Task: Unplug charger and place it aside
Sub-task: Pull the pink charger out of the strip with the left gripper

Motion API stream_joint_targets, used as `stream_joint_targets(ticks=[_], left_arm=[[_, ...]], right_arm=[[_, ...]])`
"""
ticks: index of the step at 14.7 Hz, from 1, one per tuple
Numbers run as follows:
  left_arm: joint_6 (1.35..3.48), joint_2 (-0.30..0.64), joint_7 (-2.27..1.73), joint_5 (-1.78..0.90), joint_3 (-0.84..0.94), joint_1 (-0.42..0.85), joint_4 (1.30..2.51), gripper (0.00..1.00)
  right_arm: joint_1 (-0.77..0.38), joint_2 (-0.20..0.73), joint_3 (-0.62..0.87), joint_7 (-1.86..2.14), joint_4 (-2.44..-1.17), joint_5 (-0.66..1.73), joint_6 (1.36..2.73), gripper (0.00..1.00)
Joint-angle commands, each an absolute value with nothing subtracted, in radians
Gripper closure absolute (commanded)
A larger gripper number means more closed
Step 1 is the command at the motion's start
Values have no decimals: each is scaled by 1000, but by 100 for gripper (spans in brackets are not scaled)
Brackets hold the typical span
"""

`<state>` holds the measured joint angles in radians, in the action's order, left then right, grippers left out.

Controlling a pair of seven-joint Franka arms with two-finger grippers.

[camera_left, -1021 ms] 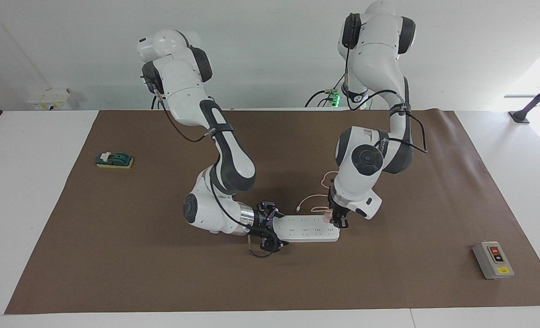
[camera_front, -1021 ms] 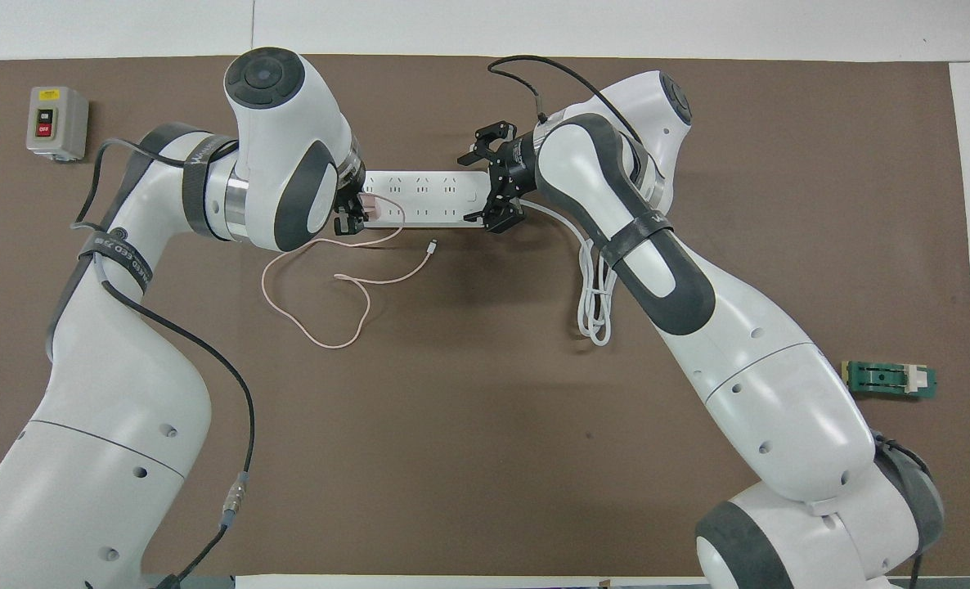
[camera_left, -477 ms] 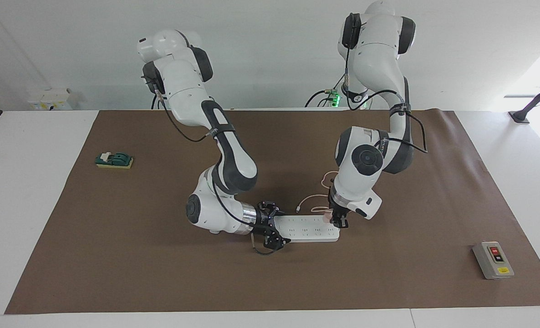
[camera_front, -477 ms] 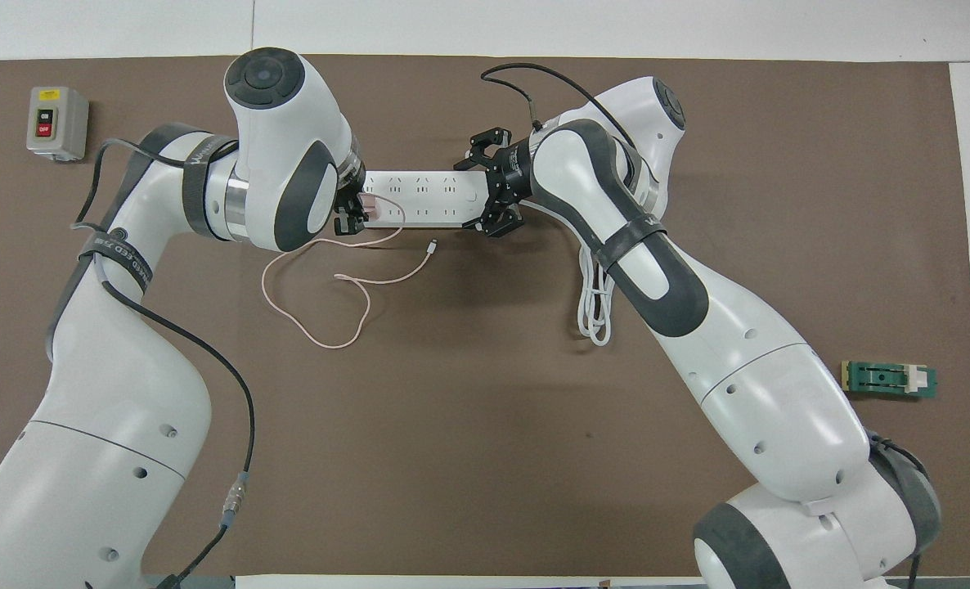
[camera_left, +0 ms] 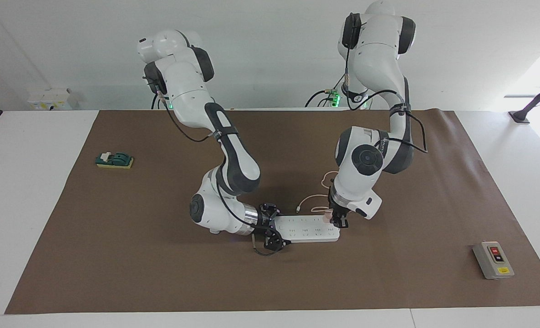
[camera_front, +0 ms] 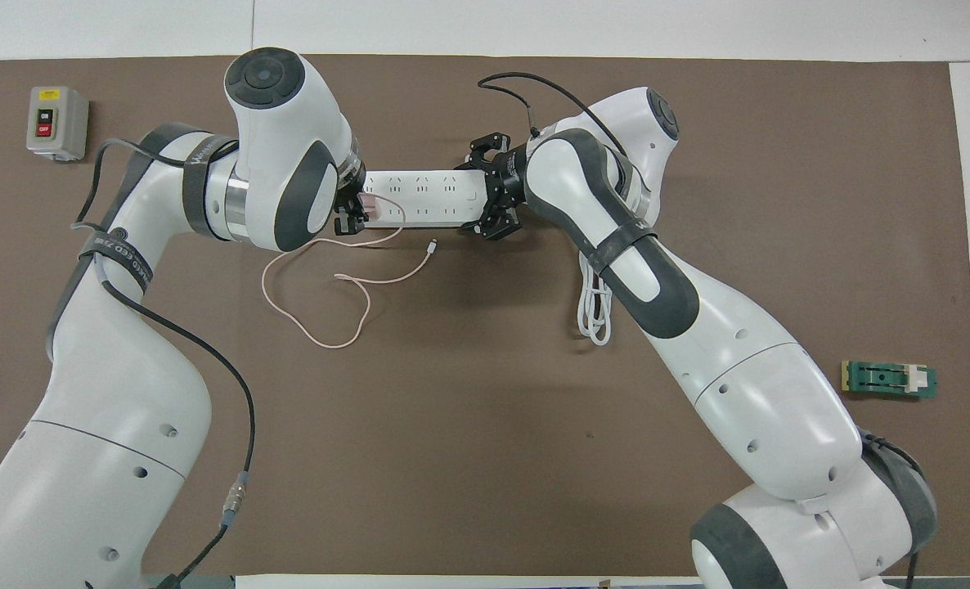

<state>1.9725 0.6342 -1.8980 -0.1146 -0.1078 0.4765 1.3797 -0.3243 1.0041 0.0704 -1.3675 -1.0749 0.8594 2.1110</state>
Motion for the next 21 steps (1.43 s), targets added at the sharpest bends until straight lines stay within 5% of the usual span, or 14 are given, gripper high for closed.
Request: stream_joint_targets(ticks=[1,11,14,17,21], left_arm=[[1974,653,-1878,-106,-117,477,1379,100],[1786,572,-1844,-106,-114,430,1267,100],[1779,580,-1819,-106,-120,430,1272,100],[1754,574,-1570,-104,-127,428,1269,100],[1683,554,-1156,-23,-132,417,1272,100]], right_arm=[[-324,1023,72,-1325,-1074,856,2157,76],[-339,1023,71,-1325,-1078,857,2183,68],[-339,1023,71,-1325,-1078,859,2189,50],[-348,1020,71,-1330,-1078,864,2191,6],[-350,1015,71,-1338,-1078,862,2189,0]])
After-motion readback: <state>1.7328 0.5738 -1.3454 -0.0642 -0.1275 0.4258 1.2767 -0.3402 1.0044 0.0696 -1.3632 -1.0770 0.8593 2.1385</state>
